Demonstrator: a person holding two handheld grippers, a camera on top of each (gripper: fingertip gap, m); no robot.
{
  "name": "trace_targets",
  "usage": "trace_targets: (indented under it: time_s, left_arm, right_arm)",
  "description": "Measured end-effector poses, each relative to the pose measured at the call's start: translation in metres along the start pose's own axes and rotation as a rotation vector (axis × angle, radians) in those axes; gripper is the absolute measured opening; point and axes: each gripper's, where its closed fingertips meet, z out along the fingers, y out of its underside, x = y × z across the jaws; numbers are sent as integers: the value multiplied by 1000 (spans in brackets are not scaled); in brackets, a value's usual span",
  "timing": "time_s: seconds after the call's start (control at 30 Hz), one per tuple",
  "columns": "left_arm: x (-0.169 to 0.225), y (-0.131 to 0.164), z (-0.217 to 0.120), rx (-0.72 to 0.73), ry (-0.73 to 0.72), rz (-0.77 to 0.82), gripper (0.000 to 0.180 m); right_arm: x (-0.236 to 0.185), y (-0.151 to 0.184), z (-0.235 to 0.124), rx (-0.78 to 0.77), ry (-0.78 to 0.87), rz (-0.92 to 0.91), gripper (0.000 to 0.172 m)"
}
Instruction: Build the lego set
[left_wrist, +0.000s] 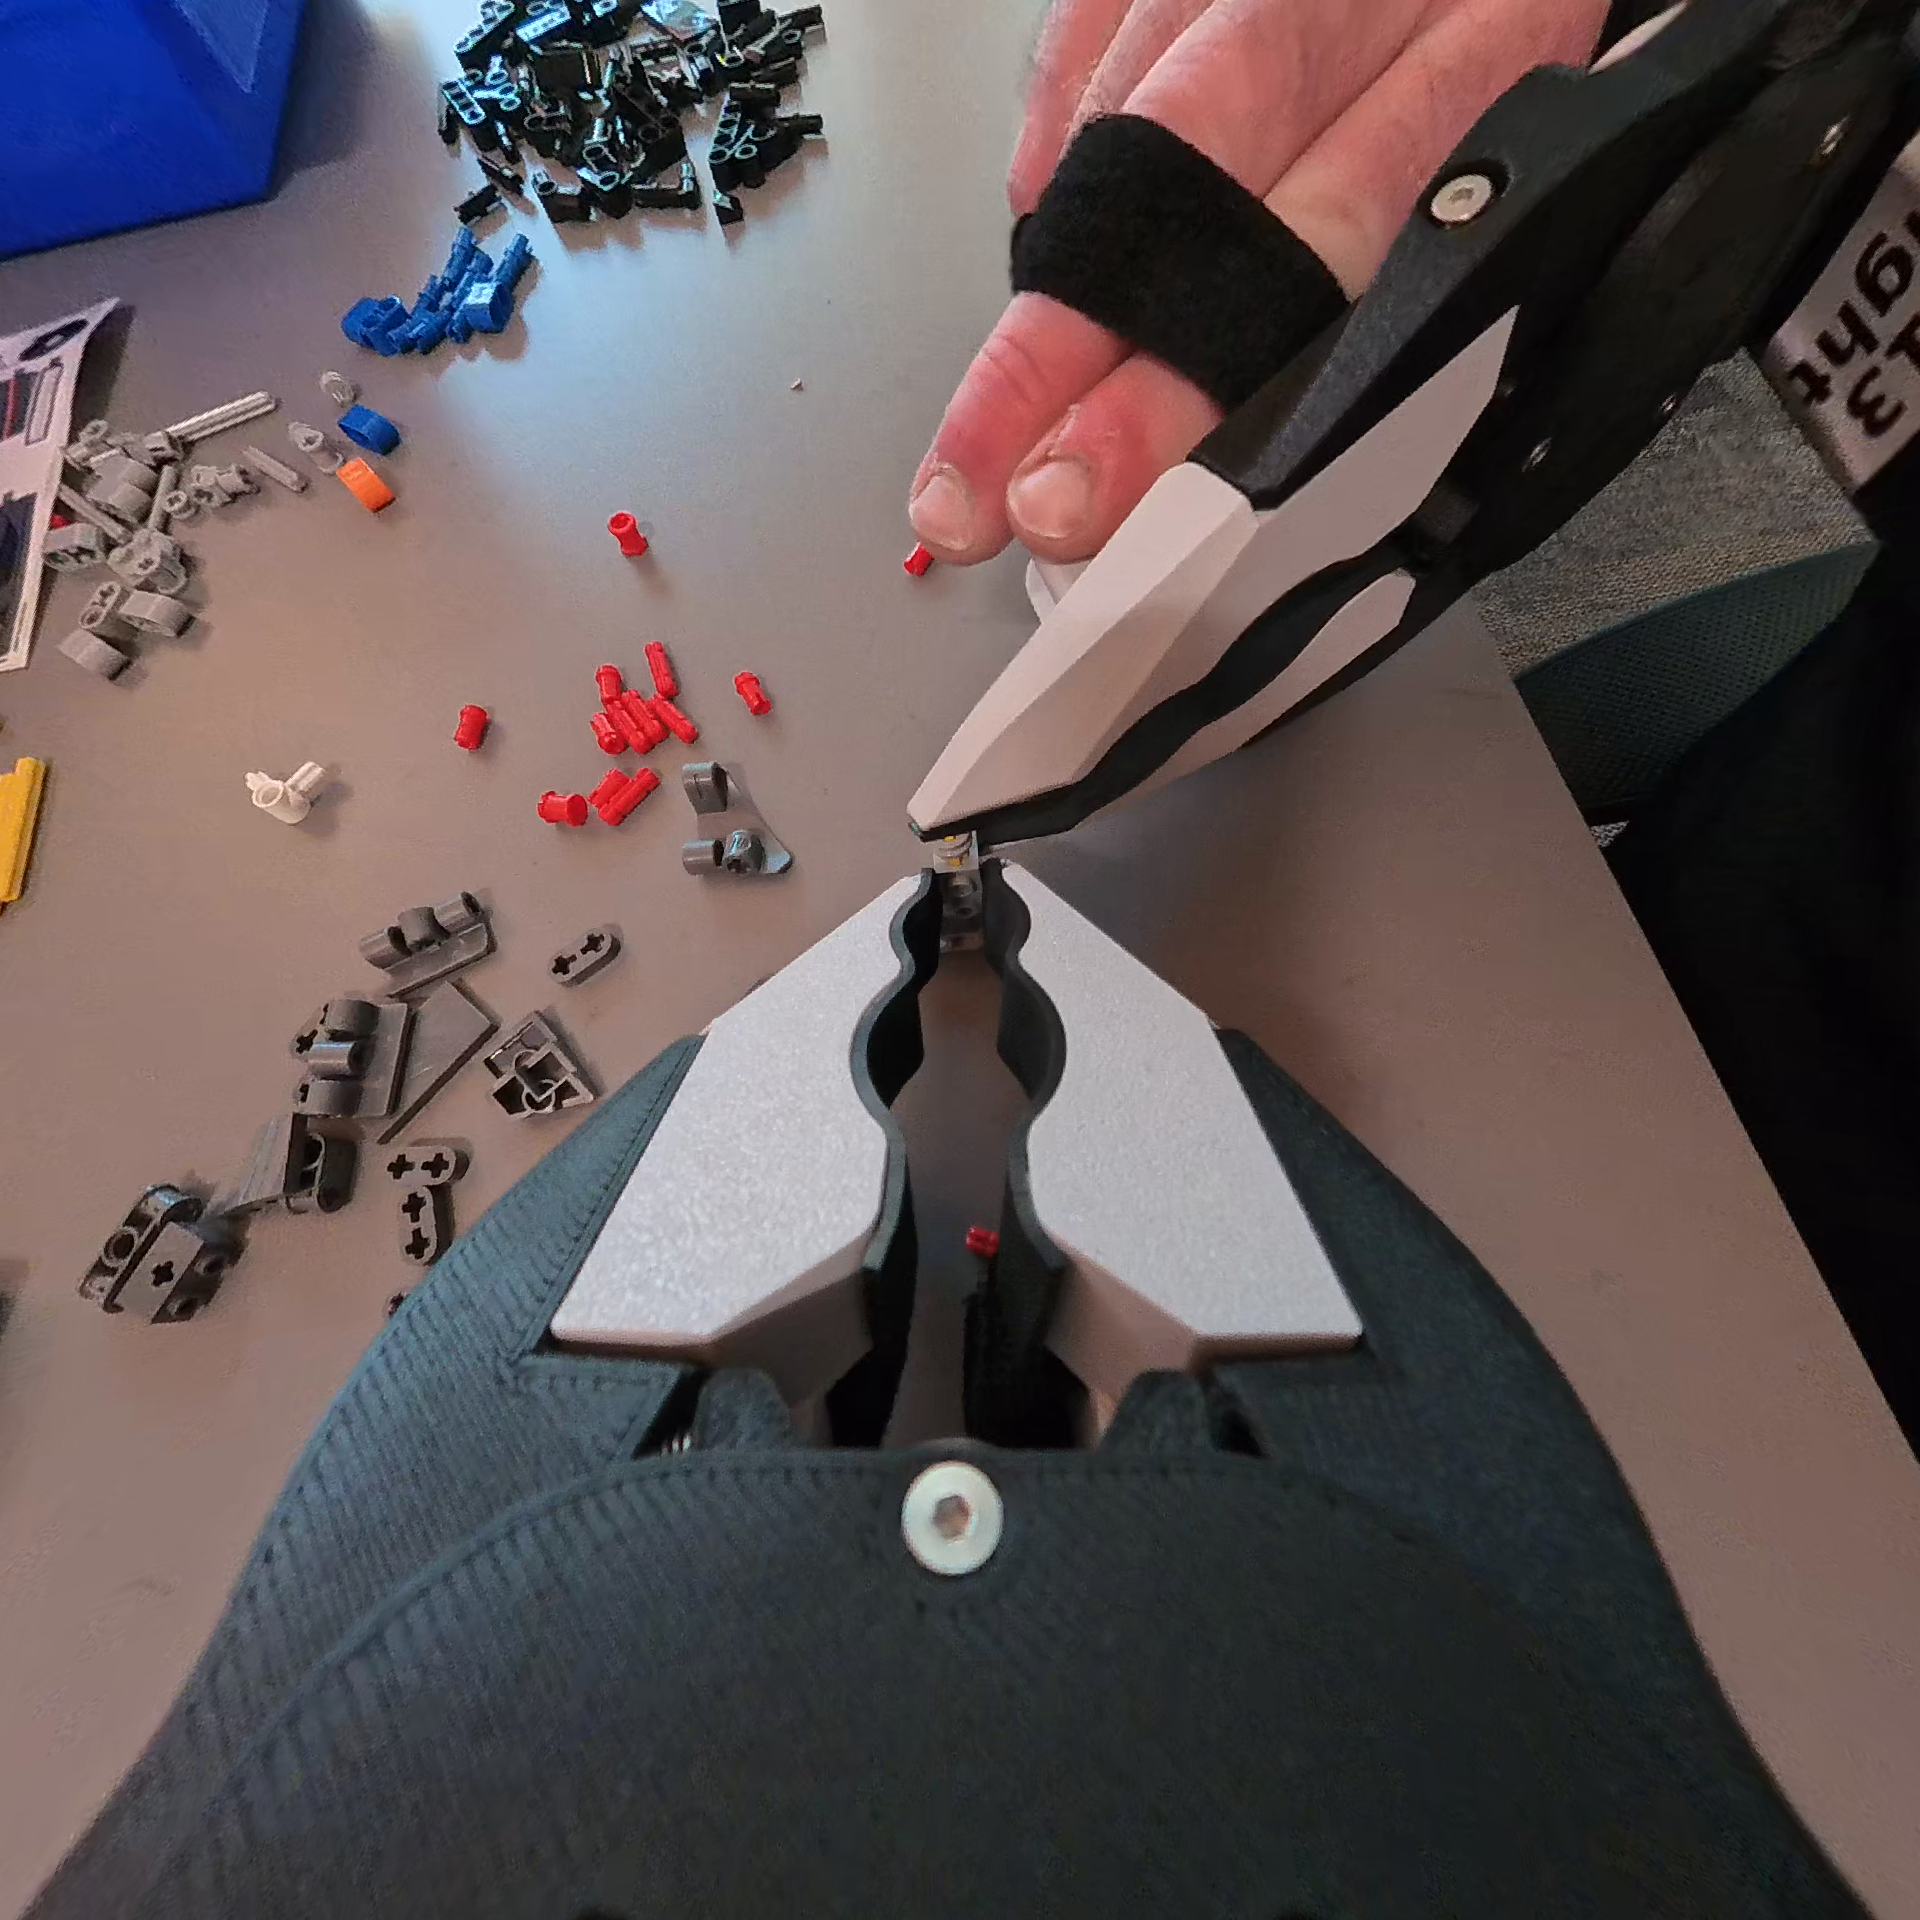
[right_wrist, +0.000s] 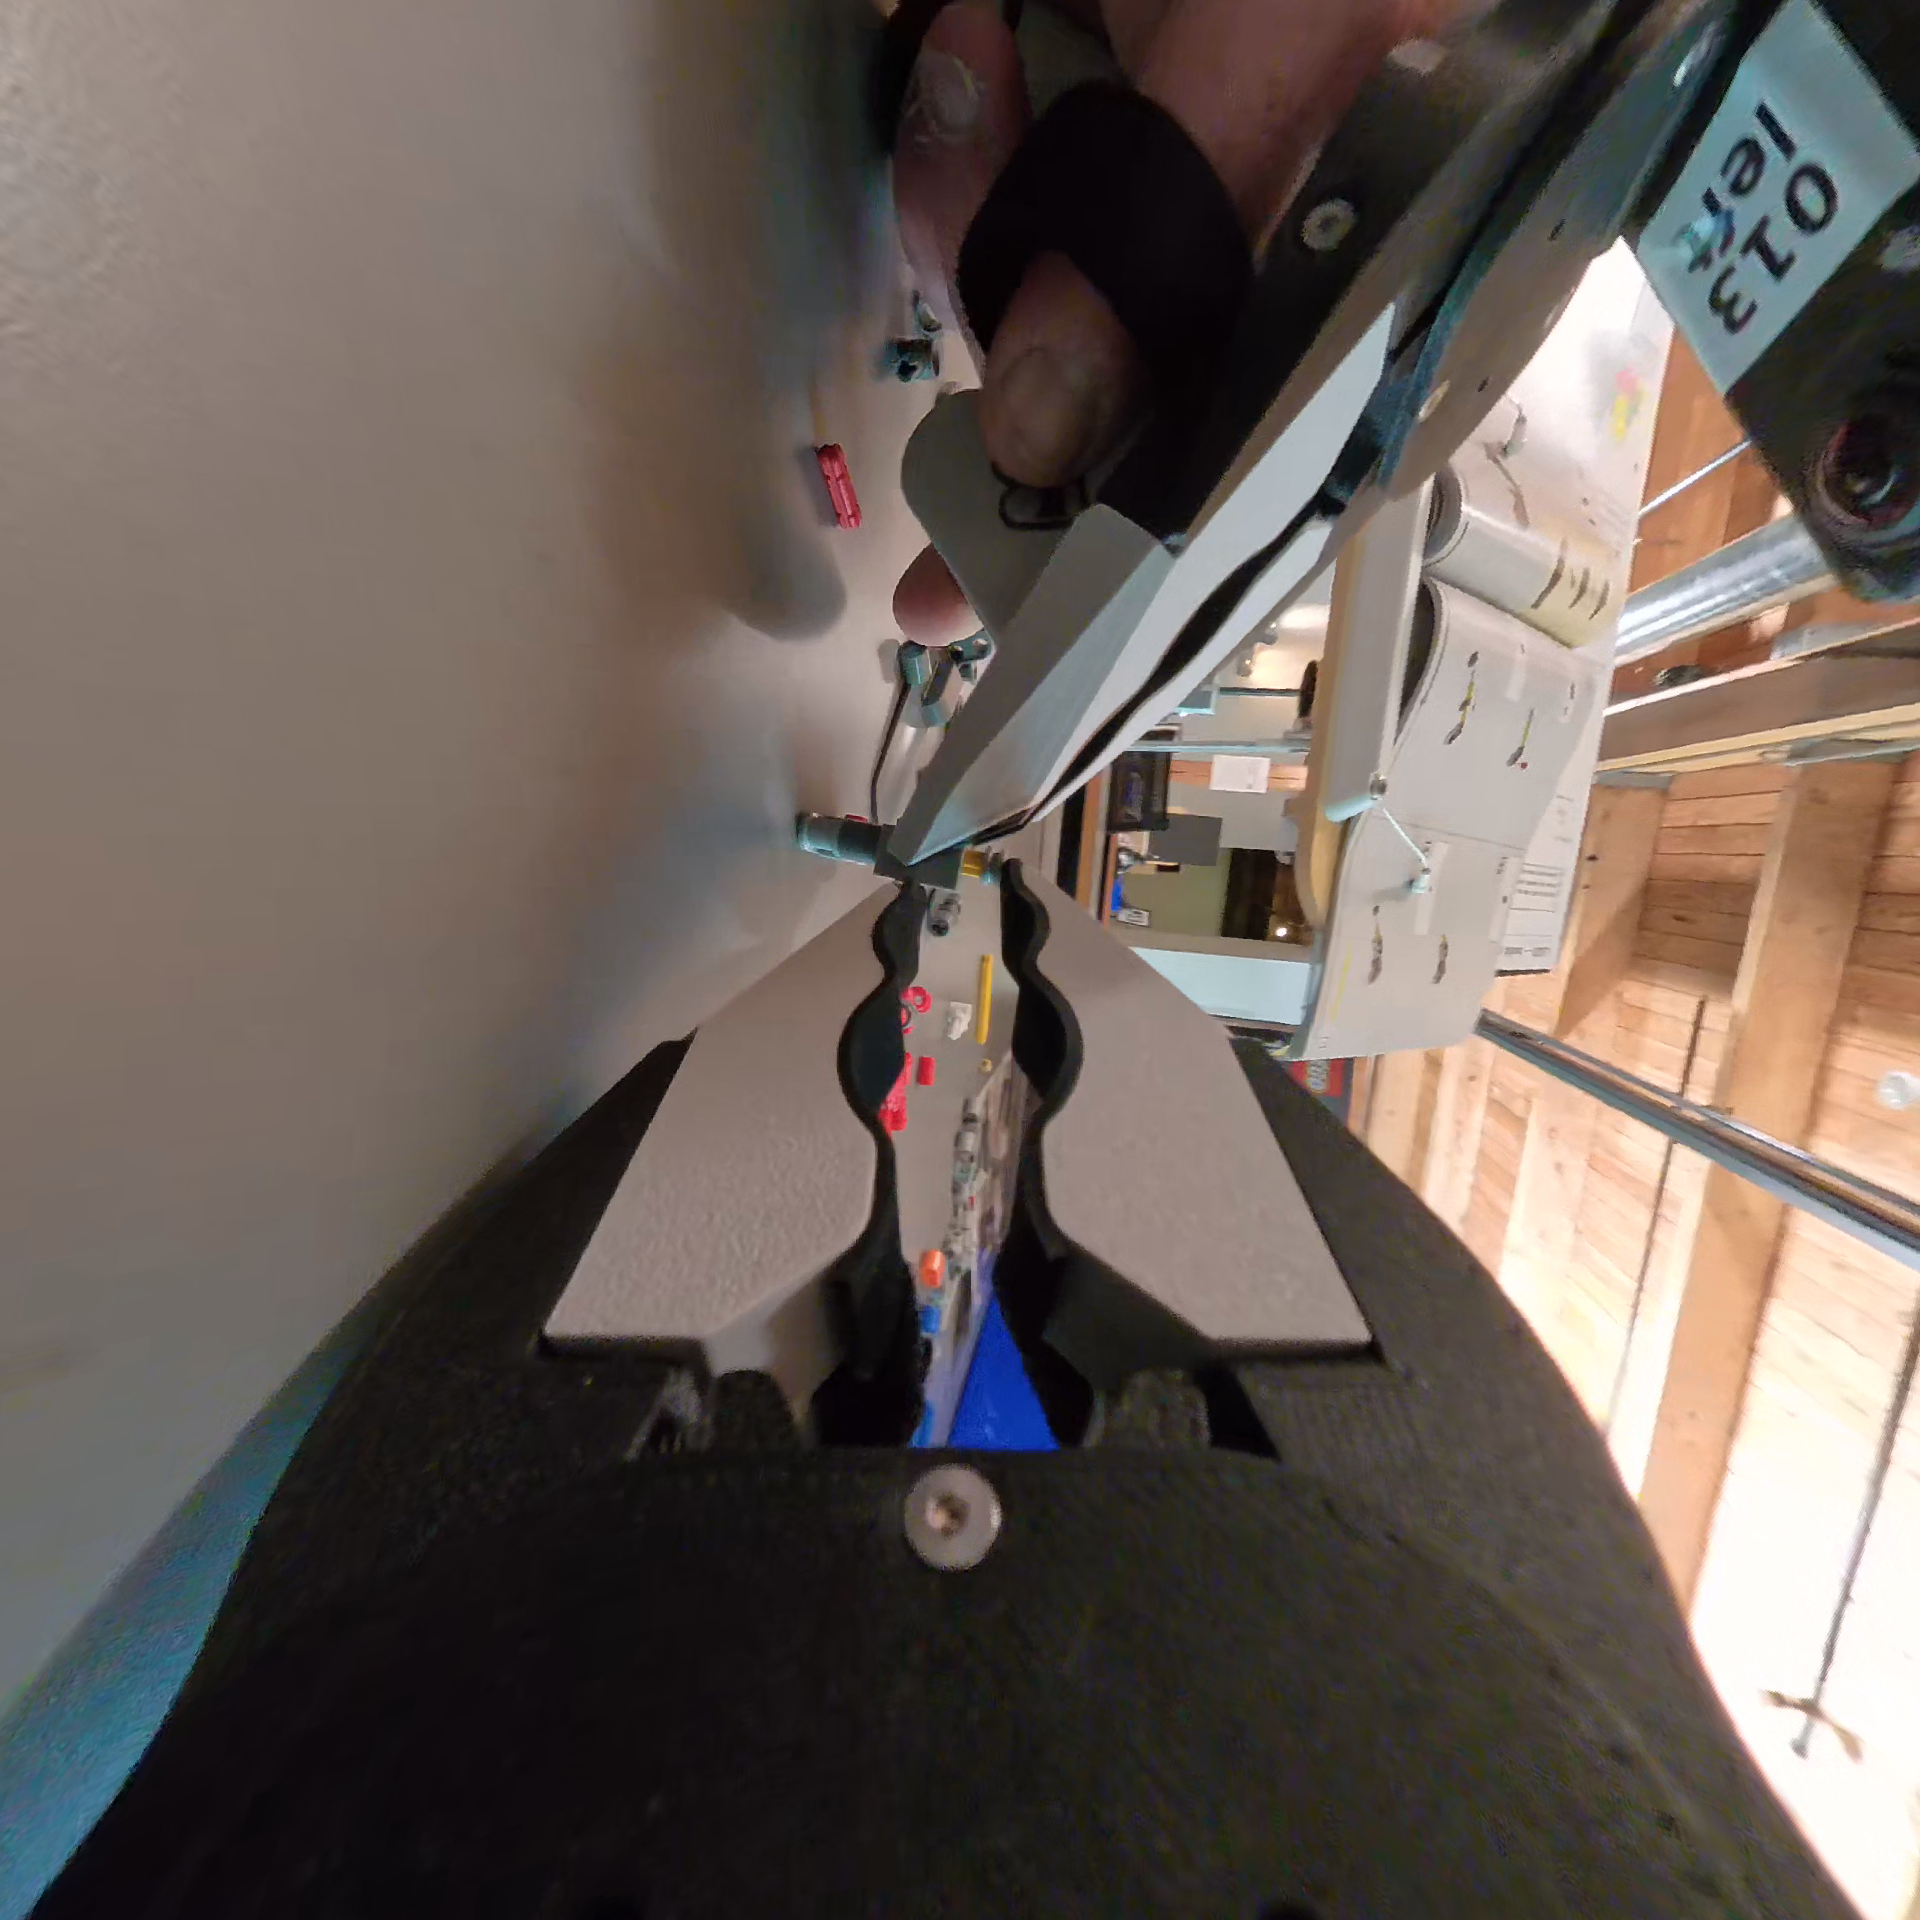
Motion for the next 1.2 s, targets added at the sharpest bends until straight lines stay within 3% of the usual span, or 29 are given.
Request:
trace_targets:
  time_s: [0.13,0.17,0.2,0.4,0.53,0.7,0.9,0.97,1.2]
  left_arm:
    - [0,0,0,0,-1,1,7]
    - [0,0,0,1,-5,7,7]
    - [0,0,0,1,-9,14,7]
    - [1,-1,1,-14,-17,33,6]
    - [9,-2,1,-108,-35,140,6]
    - [12,0,3,-321,-65,385,6]
    - [28,10,7,-573,63,649,6]
    - [21,12,10,-641,37,732,7]
    - [13,5,10,-620,-15,702,35]
  right_arm:
    - [0,0,0,23,-43,13,14]
    - [-1,0,-1,28,-56,27,18]
    - [-2,0,-1,27,-72,62,34]
    - [25,15,-16,43,-86,271,23]
    - [41,47,-16,-19,-31,321,16]
    - [43,67,-8,-27,-17,372,13]
    - [31,85,8,-33,-29,385,8]
    - [28,89,10,-27,-40,409,8]
    - [25,94,8,-10,-46,449,7]
